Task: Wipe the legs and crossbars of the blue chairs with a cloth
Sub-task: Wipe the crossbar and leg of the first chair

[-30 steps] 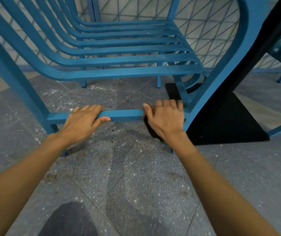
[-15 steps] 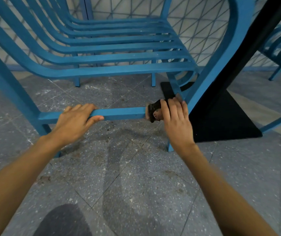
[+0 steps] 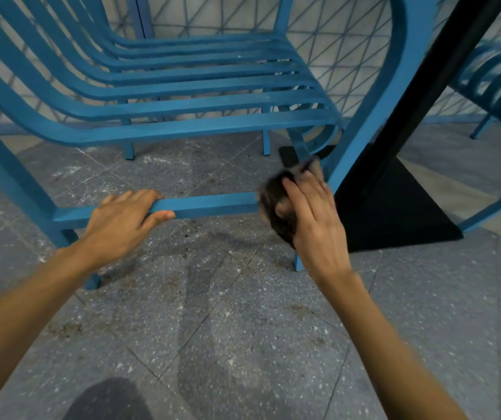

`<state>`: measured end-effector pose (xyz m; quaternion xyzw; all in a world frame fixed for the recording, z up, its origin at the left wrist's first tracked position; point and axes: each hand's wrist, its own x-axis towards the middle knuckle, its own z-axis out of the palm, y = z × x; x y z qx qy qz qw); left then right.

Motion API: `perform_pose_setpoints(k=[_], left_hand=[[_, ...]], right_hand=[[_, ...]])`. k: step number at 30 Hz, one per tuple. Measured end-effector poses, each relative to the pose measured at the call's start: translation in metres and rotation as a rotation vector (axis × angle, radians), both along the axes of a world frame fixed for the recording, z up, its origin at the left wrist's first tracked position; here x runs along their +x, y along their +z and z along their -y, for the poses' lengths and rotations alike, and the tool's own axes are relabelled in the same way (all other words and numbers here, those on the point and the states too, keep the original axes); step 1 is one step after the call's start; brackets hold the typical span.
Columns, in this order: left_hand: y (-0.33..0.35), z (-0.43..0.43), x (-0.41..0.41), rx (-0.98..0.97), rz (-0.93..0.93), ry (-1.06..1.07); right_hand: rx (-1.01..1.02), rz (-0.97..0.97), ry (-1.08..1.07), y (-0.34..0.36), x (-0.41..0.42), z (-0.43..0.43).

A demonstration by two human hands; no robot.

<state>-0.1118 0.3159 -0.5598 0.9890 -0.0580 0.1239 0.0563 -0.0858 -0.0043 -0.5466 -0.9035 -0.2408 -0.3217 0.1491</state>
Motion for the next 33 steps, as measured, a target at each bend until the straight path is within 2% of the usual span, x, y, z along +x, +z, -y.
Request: perform_pose_setpoints(k=[2, 4, 7, 11, 14, 18, 21, 23, 27, 29, 33], left_hand=[[0.001, 0.000, 0.000, 0.000, -0.013, -0.003], [0.002, -0.001, -0.001, -0.012, -0.023, -0.002], [0.004, 0.001, -0.002, -0.027, -0.034, -0.009], [0.006, 0.004, -0.003, -0.024, -0.046, 0.005], [0.005, 0.006, -0.004, -0.016, -0.036, 0.022], [0.005, 0.008, -0.005, -0.022, -0.023, 0.035], [0.005, 0.008, -0.004, -0.020, -0.026, 0.025], [0.007, 0.009, -0.005, -0.024, -0.017, 0.031], [0.006, 0.011, -0.006, -0.015, -0.009, 0.037], [0.005, 0.010, -0.005, -0.008, -0.002, 0.035], [0.003, 0.008, -0.003, -0.014, 0.014, 0.032]], right_hand=[[-0.170, -0.049, -0.182, 0.023, 0.018, -0.017], [-0.292, -0.206, -0.322, 0.037, 0.031, -0.029], [-0.355, -0.208, -0.353, 0.029, 0.025, -0.027], [-0.297, -0.215, -0.331, 0.001, -0.012, -0.010], [-0.328, -0.279, -0.351, 0.006, -0.025, -0.012], [-0.327, -0.293, -0.383, 0.032, 0.013, -0.035], [-0.337, -0.457, -0.332, 0.049, 0.040, -0.044], [-0.315, -0.430, -0.307, 0.043, 0.042, -0.041], [-0.077, -0.294, -0.151, 0.001, 0.013, -0.026], [-0.089, -0.220, -0.114, -0.014, 0.008, -0.016], [-0.006, -0.192, -0.124, -0.004, 0.023, -0.019]])
